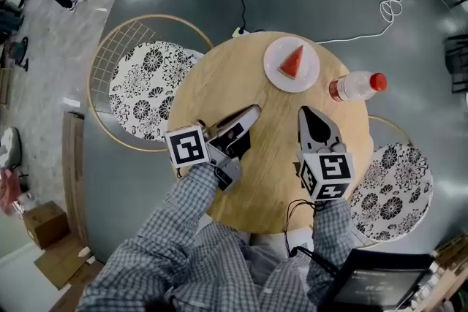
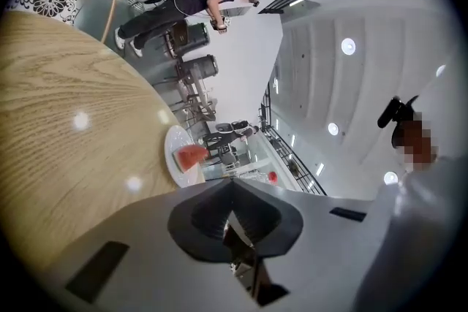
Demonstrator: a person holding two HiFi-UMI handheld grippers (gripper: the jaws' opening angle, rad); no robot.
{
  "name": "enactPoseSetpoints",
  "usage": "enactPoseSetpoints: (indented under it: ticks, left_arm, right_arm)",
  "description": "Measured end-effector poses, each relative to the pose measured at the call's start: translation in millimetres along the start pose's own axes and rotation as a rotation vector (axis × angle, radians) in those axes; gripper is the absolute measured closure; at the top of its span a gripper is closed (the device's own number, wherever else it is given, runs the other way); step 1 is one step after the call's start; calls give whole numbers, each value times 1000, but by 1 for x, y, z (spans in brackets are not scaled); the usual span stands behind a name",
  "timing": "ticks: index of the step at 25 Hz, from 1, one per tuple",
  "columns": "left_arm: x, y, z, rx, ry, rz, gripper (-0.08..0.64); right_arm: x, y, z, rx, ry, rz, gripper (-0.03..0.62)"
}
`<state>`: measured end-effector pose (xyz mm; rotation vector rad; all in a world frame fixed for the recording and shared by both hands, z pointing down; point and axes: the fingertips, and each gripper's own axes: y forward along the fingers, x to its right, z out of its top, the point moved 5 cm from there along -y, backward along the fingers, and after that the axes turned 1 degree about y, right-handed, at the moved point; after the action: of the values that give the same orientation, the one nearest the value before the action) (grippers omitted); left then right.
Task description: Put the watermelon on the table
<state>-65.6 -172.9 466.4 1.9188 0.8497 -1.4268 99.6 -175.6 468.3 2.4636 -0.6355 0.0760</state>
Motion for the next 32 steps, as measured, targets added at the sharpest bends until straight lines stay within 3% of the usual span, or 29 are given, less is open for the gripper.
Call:
enactPoseSetpoints:
  ticks: [5,21,32]
  left_arm:
    - [30,-12,-12,-22,99,-17,552]
    - [144,-72,-103,-10,189,-115,554]
    - [192,-114,-164,0,305,-134,554]
  right_arm:
    - [-5,-48,8,79,41,-18,584]
    - [-30,-206,7,271,116,-3,584]
    - [-45,-300,-5,370,131,-27,584]
